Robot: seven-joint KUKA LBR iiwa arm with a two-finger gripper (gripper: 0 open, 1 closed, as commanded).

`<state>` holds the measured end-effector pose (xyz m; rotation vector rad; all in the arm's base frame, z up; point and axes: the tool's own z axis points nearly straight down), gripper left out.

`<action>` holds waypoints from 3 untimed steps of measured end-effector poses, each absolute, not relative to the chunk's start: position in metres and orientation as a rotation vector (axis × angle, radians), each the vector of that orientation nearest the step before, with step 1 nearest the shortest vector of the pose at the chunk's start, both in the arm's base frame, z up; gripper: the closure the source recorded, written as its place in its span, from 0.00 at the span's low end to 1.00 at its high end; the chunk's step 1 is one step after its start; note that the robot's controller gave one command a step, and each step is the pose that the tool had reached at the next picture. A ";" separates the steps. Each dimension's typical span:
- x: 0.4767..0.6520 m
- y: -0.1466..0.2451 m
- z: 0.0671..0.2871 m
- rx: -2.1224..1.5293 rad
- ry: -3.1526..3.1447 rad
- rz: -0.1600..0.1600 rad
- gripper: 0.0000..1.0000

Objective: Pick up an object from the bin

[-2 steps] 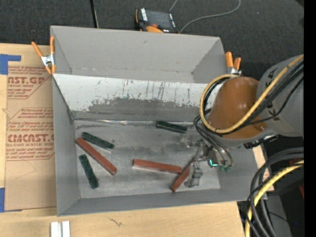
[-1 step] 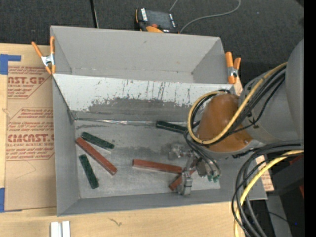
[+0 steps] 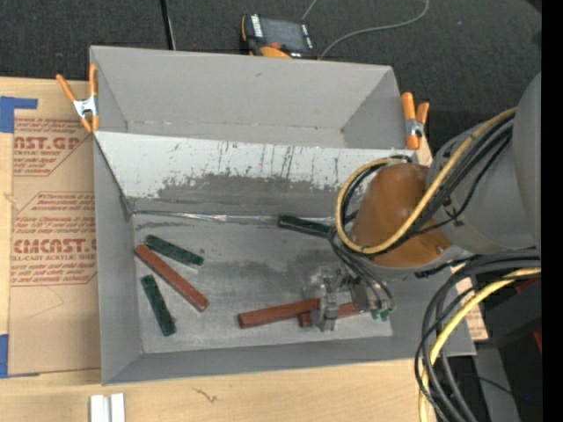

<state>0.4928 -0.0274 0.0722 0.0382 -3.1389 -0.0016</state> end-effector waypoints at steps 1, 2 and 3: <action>0.508 -0.019 0.129 0.627 -3.084 0.000 1.00; 0.510 -0.016 0.233 0.649 -3.085 0.003 1.00; 0.487 -0.029 0.218 1.118 -2.953 0.009 1.00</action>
Offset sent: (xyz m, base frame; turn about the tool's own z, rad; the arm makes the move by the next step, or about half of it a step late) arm 0.0140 0.0075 0.0561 -0.3742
